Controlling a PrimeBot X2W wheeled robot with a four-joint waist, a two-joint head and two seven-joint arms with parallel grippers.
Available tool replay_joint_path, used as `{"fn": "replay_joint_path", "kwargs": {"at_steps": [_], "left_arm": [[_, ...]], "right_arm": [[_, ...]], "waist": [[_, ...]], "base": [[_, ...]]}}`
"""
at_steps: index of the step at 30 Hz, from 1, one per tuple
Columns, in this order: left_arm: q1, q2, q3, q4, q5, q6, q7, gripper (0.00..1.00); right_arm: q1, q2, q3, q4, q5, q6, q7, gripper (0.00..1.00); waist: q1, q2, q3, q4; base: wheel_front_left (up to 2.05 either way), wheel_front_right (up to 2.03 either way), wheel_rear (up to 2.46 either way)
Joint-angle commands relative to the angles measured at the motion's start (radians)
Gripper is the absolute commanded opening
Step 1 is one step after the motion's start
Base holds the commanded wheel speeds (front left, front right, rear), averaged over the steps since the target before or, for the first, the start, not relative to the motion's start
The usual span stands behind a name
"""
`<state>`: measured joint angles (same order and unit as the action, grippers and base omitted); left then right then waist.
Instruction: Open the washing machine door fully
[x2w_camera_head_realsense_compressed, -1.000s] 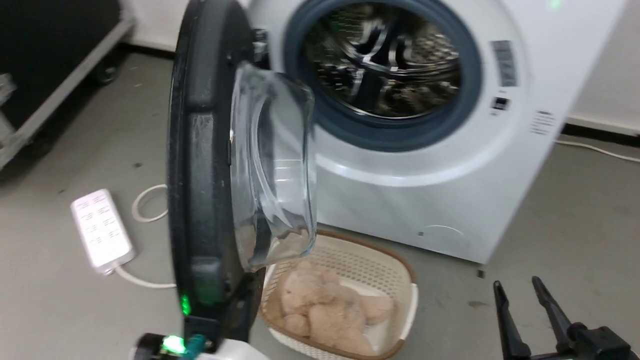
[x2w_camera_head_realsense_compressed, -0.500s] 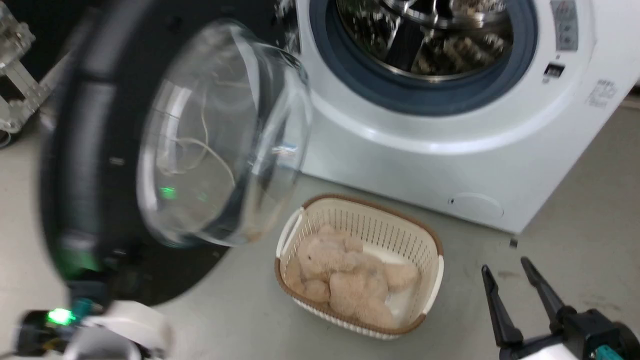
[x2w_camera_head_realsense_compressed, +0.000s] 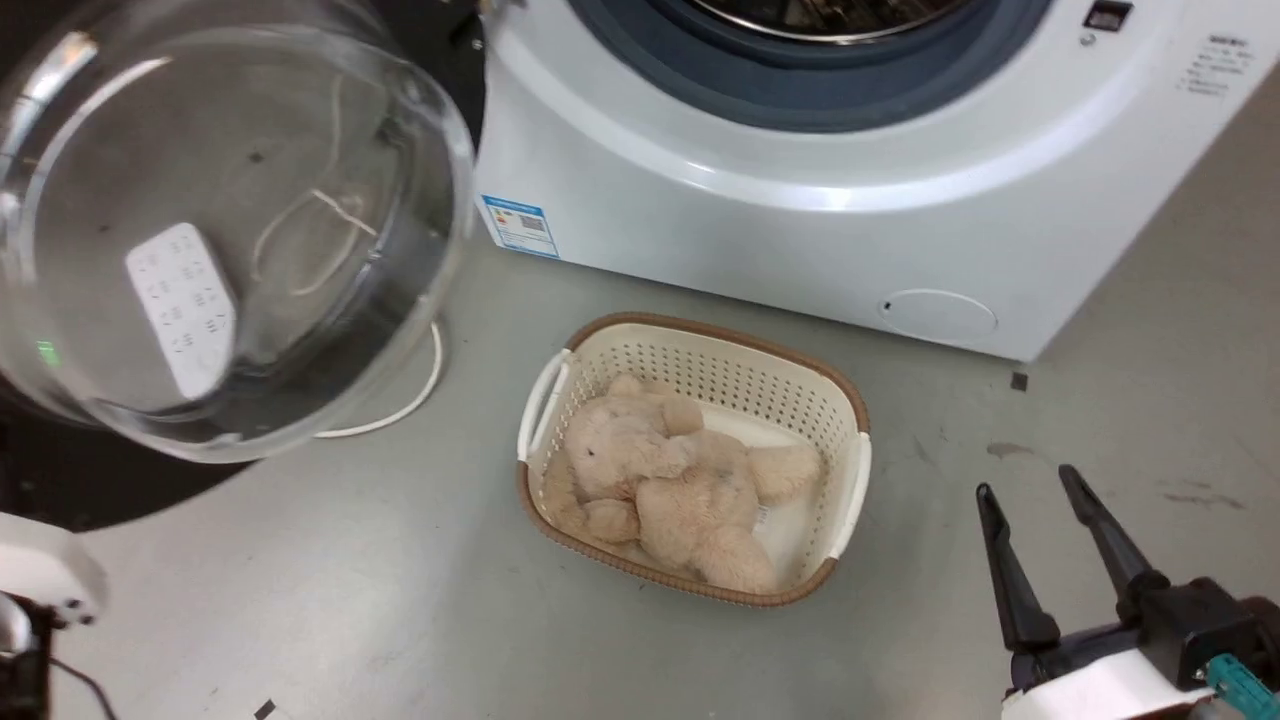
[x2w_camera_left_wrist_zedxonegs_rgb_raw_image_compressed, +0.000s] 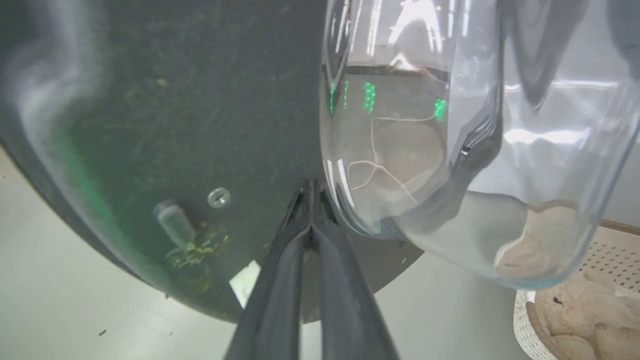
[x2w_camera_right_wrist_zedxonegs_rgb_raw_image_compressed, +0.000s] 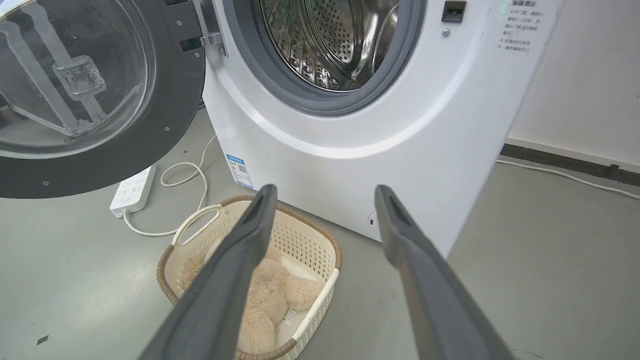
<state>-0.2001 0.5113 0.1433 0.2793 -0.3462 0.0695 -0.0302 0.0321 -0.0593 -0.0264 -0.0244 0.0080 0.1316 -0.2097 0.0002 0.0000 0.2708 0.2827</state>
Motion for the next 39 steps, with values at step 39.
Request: {"fn": "replay_joint_path", "kwargs": {"at_steps": [39], "left_arm": [[0.280,-0.279,-0.279,-0.325,0.072,0.083,-0.153,0.31]], "right_arm": [[0.068,0.009,-0.018,0.035,0.041,-0.001,-0.048,1.00]], "waist": [[-0.0002,0.0000,-0.290,-0.230]], "base": [[0.00,0.00,0.00]]}}
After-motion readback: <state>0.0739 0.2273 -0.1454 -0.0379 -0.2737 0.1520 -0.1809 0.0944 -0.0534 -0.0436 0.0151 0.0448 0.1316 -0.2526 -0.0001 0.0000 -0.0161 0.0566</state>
